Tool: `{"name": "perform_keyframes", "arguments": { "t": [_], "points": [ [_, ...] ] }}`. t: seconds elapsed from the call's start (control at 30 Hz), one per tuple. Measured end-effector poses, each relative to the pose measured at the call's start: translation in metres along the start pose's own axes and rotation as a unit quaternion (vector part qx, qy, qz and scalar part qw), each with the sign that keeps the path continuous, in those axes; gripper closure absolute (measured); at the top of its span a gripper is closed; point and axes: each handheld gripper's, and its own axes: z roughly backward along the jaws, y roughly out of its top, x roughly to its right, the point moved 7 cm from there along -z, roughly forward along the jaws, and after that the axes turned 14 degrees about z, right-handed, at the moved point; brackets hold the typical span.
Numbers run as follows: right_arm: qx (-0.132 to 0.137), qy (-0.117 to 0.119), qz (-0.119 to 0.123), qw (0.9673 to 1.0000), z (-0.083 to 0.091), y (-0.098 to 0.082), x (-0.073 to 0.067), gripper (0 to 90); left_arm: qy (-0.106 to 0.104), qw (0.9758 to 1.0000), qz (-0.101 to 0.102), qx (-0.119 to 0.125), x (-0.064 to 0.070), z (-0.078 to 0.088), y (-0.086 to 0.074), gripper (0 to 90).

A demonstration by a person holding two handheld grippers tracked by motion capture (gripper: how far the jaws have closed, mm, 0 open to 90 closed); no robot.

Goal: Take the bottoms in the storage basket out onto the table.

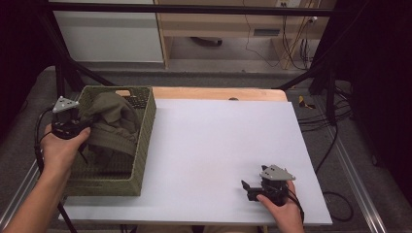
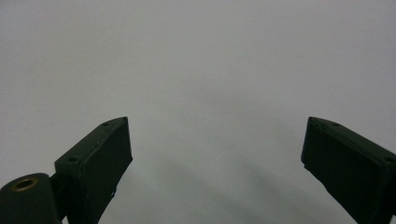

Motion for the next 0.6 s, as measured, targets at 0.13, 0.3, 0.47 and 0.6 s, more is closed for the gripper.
{"name": "perform_keyframes", "arguments": {
  "t": [0.13, 0.3, 0.47, 0.6],
  "points": [
    [0.003, -0.001, 0.0, 1.0, 0.0, 0.001, 0.0, 8.8, -0.008, 0.9997, 0.011, 0.018, 0.002, 0.006, 0.007, 81.8],
    [0.005, -0.003, 0.004, 1.0, 0.0, 0.002, 0.0, 8.8, -0.017, 0.9991, 0.023, 0.03, 0.005, 0.008, 0.009, 81.8],
    [0.006, -0.006, 0.003, 1.0, -0.001, 0.003, 0.002, 8.8, -0.03, 0.9979, 0.034, 0.047, 0.007, 0.011, 0.016, 81.8],
    [0.006, -0.009, 0.003, 0.9999, -0.002, 0.003, 0.003, 8.8, -0.034, 0.9972, 0.036, 0.056, 0.008, 0.014, 0.019, 81.8]
  ]
}}
